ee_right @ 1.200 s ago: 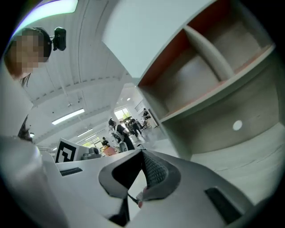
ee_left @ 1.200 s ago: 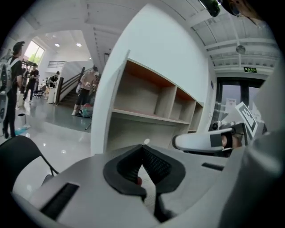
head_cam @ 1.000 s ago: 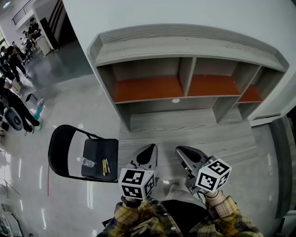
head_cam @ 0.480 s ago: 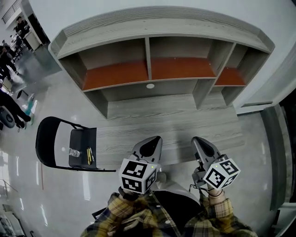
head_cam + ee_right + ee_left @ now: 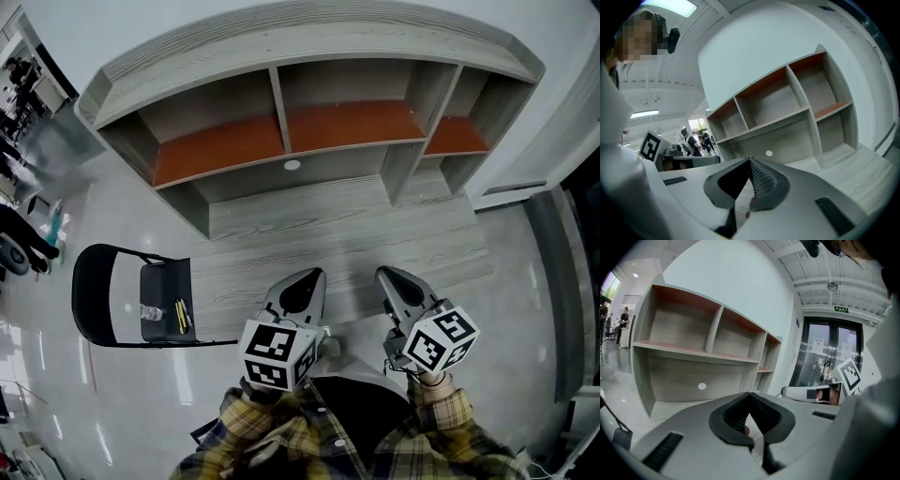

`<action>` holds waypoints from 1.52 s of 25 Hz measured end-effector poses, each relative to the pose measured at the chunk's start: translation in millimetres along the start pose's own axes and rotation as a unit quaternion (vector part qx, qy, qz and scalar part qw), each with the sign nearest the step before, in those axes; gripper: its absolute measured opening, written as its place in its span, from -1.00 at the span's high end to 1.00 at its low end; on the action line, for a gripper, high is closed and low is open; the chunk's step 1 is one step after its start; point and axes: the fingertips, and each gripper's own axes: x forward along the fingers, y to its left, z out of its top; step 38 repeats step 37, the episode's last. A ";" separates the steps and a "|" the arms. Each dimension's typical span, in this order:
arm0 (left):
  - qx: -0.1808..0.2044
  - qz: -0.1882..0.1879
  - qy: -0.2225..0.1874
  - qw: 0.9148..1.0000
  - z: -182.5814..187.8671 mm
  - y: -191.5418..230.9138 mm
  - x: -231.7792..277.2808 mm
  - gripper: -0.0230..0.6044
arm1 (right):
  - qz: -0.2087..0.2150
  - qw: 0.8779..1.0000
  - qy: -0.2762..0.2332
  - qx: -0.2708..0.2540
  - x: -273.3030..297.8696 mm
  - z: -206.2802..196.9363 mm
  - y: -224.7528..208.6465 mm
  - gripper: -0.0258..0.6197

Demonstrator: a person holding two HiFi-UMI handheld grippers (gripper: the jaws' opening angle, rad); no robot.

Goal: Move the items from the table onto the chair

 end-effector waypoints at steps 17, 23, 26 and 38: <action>0.005 -0.004 -0.003 1.000 7.0 21.0 -5.6 0.92 | -0.008 1.000 0.008 -0.003 16.9 -2.1 12.6 0.87; 0.001 -0.013 0.000 1.000 6.1 21.8 -5.1 0.92 | -0.013 1.000 0.013 -0.005 16.7 -2.6 14.7 0.87; 0.003 -0.021 0.002 1.000 6.1 20.7 -3.0 0.92 | -0.015 1.000 0.017 -0.009 17.6 -2.1 17.4 0.87; 0.033 -0.036 -0.025 0.998 34.0 33.5 11.0 0.92 | -0.016 1.000 0.006 -0.017 22.6 6.8 13.2 0.87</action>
